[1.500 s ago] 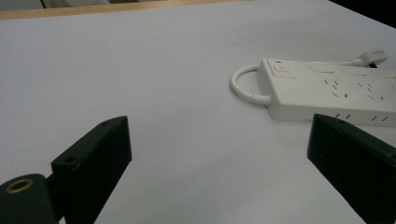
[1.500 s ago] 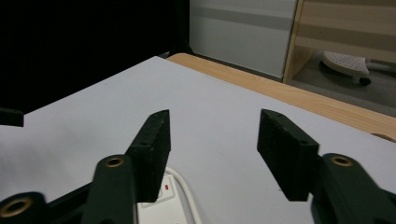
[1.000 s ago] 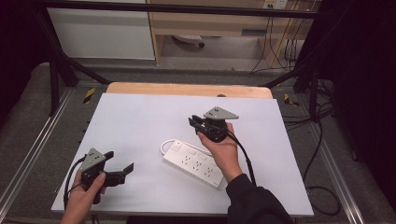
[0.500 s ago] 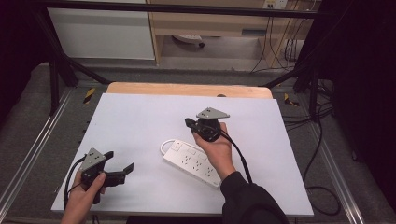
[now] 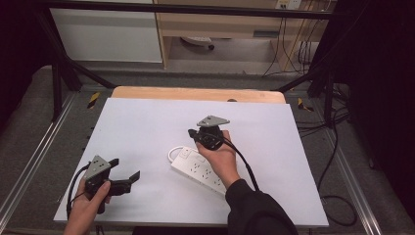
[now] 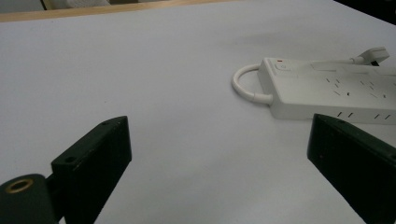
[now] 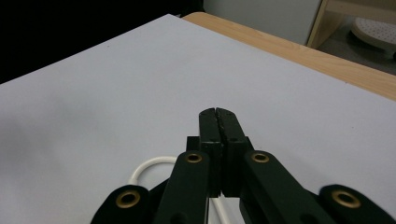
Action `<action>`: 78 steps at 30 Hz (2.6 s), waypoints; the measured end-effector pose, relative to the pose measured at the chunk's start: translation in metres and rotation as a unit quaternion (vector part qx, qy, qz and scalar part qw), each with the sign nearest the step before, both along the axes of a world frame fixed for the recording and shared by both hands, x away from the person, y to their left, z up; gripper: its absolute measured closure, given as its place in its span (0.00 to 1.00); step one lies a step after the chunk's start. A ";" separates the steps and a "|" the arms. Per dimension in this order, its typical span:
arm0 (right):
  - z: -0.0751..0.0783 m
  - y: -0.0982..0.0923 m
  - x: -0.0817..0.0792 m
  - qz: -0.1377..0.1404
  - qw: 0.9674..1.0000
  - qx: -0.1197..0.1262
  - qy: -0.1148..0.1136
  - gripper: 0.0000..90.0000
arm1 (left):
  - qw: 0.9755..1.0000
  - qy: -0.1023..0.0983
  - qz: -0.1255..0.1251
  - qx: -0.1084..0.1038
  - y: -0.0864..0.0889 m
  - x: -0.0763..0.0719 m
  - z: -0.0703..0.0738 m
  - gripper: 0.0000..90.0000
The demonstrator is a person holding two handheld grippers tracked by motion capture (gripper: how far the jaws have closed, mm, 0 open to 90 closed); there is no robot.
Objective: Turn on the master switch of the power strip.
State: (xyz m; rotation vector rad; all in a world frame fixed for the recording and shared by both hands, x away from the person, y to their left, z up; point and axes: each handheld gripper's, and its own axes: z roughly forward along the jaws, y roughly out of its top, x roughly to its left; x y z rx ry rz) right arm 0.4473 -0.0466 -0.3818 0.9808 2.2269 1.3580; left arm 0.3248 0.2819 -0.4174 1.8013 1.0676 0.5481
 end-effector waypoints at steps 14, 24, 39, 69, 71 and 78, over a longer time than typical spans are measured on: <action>-0.013 0.010 0.002 0.012 0.999 -0.024 0.028 1.00 | 1.000 -0.001 0.001 0.002 0.001 0.000 0.000 0.07; -0.021 0.014 0.004 0.021 0.998 -0.041 0.047 1.00 | 1.000 -0.002 0.001 0.005 0.002 0.000 0.000 0.07; -0.030 0.018 0.004 0.027 0.996 -0.049 0.064 1.00 | 1.000 -0.003 0.002 0.005 0.001 0.000 0.000 0.07; -0.049 0.024 -0.002 0.026 0.995 -0.058 0.073 1.00 | 1.000 0.001 -0.001 0.011 0.001 0.000 -0.001 0.07; -0.050 0.025 -0.002 0.025 0.995 -0.059 0.073 1.00 | 1.000 -0.001 0.000 0.014 0.002 0.000 -0.001 0.07; -0.052 0.022 -0.003 0.015 0.996 -0.055 0.067 1.00 | 1.000 0.000 -0.002 0.012 0.002 0.000 -0.001 0.07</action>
